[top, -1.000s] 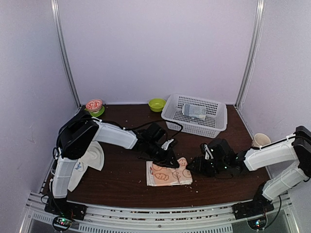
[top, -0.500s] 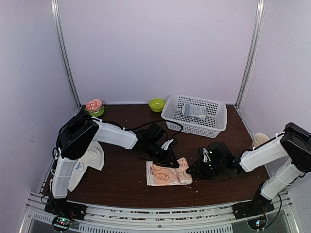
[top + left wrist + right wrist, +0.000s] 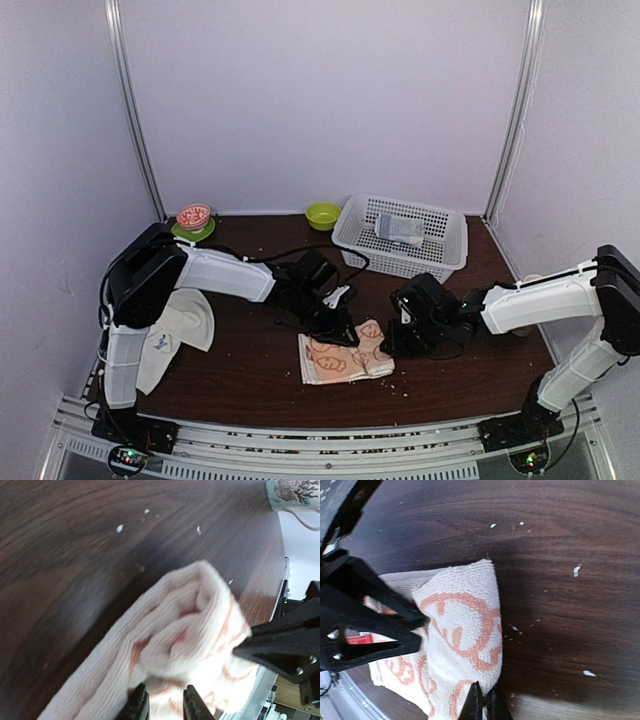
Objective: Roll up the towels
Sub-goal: Roll the towel at the center of the board.
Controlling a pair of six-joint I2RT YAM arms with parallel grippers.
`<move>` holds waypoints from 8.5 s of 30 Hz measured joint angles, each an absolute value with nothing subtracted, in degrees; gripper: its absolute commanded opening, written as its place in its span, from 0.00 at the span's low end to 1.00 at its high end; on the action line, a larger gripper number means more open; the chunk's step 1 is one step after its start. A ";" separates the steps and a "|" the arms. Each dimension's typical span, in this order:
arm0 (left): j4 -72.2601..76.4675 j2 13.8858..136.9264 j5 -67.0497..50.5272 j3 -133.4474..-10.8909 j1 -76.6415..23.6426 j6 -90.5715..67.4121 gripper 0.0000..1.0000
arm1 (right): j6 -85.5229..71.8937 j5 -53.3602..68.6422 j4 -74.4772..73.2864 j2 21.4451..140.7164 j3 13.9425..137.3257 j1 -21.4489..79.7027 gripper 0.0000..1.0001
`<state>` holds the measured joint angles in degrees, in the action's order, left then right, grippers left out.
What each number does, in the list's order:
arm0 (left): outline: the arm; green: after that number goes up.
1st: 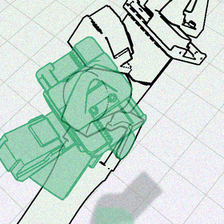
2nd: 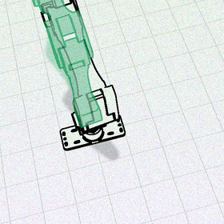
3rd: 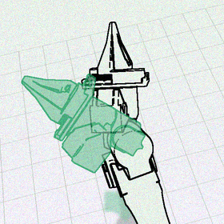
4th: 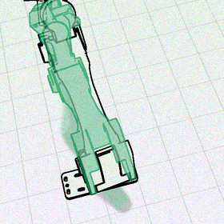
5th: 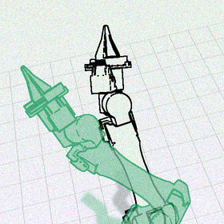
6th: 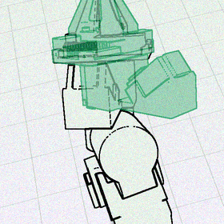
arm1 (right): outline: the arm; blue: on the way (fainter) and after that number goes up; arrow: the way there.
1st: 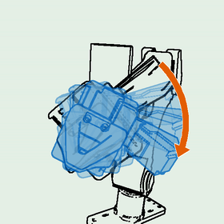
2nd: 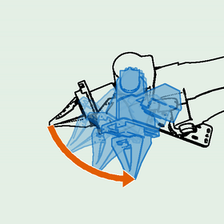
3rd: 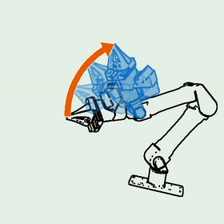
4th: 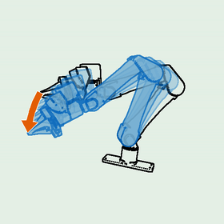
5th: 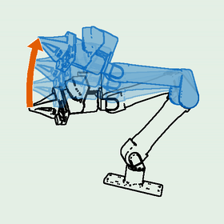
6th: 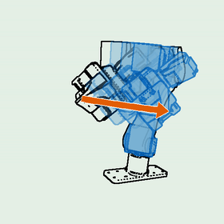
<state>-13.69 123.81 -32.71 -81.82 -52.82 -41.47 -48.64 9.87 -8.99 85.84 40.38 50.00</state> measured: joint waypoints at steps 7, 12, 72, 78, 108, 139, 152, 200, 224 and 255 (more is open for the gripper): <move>-18.20 116.66 -28.53 -77.23 -52.77 -40.05 0.25 | -46.19 0.38 -21.30 89.47 48.69 53.17 0.00; -18.85 114.78 -25.65 -74.85 -52.14 -39.24 0.22 | -45.17 -4.86 -27.86 93.06 53.80 55.53 0.00; -16.88 106.28 -25.12 -65.28 -50.02 -38.24 0.29 | -40.84 12.25 -8.14 100.40 55.18 60.71 0.61; -12.01 106.61 -28.80 -65.63 -49.93 -40.69 0.28 | -40.71 14.55 -2.63 99.42 51.99 60.01 0.64; -1.67 117.64 -35.20 -68.66 -48.77 -48.49 0.14 | -38.63 14.66 -6.90 94.70 51.40 59.07 0.66; -3.22 115.66 -35.22 -66.85 -48.60 -47.42 0.37 | -36.38 0.43 -26.39 96.44 54.54 62.39 0.58; -7.27 106.54 -34.50 -63.16 -48.29 -46.70 0.35 | -35.73 -0.38 -28.49 97.43 56.12 62.96 0.57; -3.53 116.73 -36.23 -68.99 -48.38 -46.13 0.23 | -39.40 9.23 -16.62 95.74 51.05 49.63 0.63; -12.21 107.46 -31.18 -64.99 -48.36 -43.18 0.28 | -39.00 10.46 -16.58 100.53 57.82 53.56 0.63; -10.09 116.77 -31.97 -71.22 -48.31 -43.27 0.20 | -39.35 9.39 -18.57 94.30 56.36 54.37 0.63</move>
